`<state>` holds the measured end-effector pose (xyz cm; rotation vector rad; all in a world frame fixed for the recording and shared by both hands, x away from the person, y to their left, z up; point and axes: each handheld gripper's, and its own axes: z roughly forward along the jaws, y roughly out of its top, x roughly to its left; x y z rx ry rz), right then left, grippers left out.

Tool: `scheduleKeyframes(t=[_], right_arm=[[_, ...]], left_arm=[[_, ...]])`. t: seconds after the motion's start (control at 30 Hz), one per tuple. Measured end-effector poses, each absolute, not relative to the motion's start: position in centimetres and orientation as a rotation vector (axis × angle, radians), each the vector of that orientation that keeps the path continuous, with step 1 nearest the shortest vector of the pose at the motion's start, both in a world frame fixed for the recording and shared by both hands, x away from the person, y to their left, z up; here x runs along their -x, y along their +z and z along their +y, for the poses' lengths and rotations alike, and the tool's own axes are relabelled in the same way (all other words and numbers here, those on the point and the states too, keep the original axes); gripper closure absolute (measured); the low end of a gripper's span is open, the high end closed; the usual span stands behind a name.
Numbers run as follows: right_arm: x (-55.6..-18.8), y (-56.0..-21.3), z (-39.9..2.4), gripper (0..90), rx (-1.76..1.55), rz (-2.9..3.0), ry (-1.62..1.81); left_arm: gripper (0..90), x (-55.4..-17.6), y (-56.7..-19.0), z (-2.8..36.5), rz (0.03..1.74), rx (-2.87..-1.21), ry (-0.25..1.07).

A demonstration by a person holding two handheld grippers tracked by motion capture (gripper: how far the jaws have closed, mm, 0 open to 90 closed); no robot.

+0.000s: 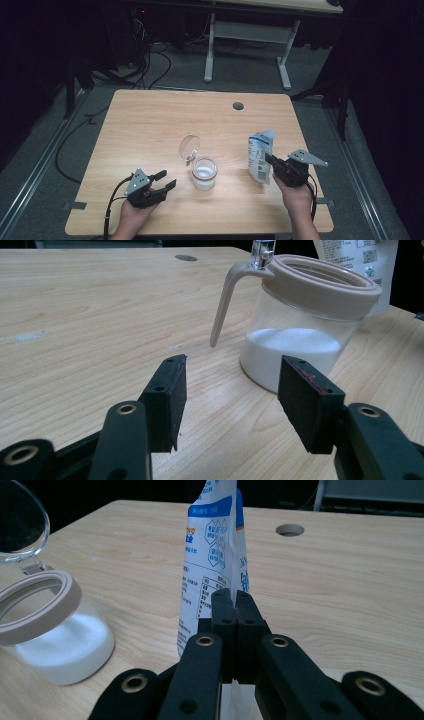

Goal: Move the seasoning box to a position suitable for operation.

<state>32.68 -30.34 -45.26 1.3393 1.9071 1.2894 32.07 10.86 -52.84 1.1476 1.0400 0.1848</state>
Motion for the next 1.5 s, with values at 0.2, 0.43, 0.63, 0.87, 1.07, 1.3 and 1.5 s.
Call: scheduleKeyframes(t=[0.2,0.43,0.63,0.87,1.07,1.3,1.5], right_arm=[[-32.6,-45.9,-30.6,90.0,-1.308,1.839,1.344],[-32.7,-47.0,-30.9,90.0,-1.271,1.801,1.386],[-32.9,-47.2,-31.3,90.0,-1.263,1.769,1.406],[-33.1,-47.2,-31.5,90.0,-1.256,1.742,1.390],[-33.2,-47.0,-32.8,90.0,-1.258,1.700,1.373],[-33.5,-47.5,-33.5,90.0,-1.275,1.691,1.353],[-33.7,-47.9,-33.4,90.0,-1.269,1.697,1.346]], left_arm=[[44.8,-32.0,-52.9,10.8,1.037,-1.157,0.199],[44.6,-32.0,-52.9,10.5,1.028,-1.169,0.217],[44.5,-31.9,-52.9,10.5,1.026,-1.170,0.219],[44.4,-32.0,-52.9,10.6,1.034,-1.167,0.215],[44.4,-32.0,-52.9,10.6,1.039,-1.163,0.212],[44.5,-32.1,-52.9,10.6,1.042,-1.163,0.214],[44.4,-32.0,-52.9,10.6,1.041,-1.162,0.212]])
